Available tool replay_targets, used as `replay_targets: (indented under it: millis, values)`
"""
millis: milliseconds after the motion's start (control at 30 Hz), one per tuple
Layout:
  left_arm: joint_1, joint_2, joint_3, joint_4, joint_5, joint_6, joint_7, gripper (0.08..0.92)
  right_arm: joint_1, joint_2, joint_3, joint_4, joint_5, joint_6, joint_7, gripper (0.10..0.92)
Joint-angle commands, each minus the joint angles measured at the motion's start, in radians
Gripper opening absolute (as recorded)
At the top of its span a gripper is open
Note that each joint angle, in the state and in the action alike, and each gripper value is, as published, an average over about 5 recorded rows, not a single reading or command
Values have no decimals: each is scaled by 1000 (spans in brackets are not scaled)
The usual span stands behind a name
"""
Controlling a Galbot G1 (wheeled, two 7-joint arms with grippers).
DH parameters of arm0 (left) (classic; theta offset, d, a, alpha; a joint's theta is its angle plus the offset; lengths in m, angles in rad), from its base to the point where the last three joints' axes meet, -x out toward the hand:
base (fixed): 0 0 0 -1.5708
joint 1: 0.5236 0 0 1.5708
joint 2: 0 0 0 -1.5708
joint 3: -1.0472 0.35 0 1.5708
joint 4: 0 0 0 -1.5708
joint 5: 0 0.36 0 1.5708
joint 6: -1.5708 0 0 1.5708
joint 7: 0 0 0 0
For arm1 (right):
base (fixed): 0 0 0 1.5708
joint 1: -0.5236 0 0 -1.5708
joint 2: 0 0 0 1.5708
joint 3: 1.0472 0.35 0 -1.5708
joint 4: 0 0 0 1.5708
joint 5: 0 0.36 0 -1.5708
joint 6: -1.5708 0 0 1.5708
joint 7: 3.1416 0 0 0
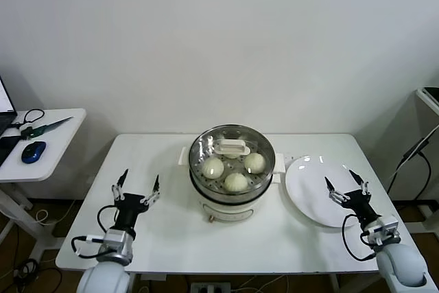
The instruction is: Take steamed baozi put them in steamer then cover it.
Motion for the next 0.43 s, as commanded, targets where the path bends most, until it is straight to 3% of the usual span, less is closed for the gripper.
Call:
replay_targets:
  millis: [33,433]
  values:
    - [52,-12,-46,22,-175,-82,37,823,-16,-1,13,15,34,10,-6,823]
    - [62,-15,-57,4,-152,-64,57,823,-31,2,18,10,46,24,-15,823]
